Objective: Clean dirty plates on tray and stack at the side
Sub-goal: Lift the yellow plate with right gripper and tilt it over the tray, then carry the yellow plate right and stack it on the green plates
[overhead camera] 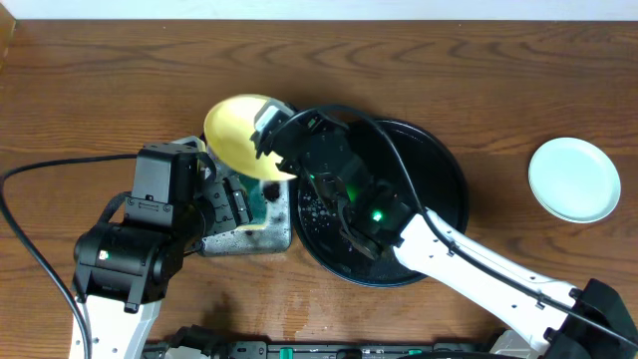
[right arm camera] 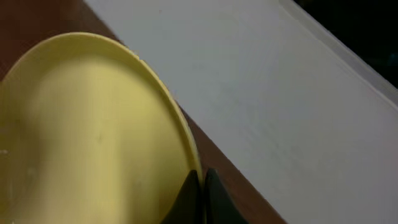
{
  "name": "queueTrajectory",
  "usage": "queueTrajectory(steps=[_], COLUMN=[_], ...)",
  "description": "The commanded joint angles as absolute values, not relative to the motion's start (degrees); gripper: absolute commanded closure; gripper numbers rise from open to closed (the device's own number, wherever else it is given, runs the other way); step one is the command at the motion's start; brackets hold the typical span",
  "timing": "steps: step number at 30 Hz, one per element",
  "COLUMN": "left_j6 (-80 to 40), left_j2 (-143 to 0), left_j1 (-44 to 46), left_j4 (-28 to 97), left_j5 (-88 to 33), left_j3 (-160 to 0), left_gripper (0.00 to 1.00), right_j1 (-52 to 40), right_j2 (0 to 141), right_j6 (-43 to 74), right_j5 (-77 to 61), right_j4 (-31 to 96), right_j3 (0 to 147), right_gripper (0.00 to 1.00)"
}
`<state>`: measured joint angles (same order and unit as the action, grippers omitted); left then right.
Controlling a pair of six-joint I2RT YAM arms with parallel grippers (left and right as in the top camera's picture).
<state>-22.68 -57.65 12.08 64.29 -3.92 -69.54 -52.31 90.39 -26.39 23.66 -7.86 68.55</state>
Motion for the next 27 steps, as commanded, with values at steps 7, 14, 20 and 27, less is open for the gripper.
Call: queueTrajectory(steps=[7, 14, 20, 27], left_j6=[-22.72, -22.72, -22.72, -22.72], left_j2=[-57.67, -57.67, -57.67, -57.67], left_j1=[11.86, 11.84, 11.86, 11.84], left_j4=[64.47, 64.47, 64.47, 64.47], left_j5=[-3.81, -3.81, -3.81, -3.81], left_j3=[-70.74, -70.74, -70.74, -70.74], left_gripper=[0.17, 0.17, 0.17, 0.17], right_j1=[-49.30, -31.90, -11.22, 11.18], right_j2=[89.27, 88.38, 88.36, 88.38], right_j6=[-1.89, 33.32, 33.39, 32.12], right_j5=[31.83, 8.49, -6.94, -5.61], right_j4=[-0.30, 23.03, 33.26, 39.88], right_j3=[69.12, 69.12, 69.12, 69.10], right_gripper=[0.99, 0.99, 0.99, 0.99])
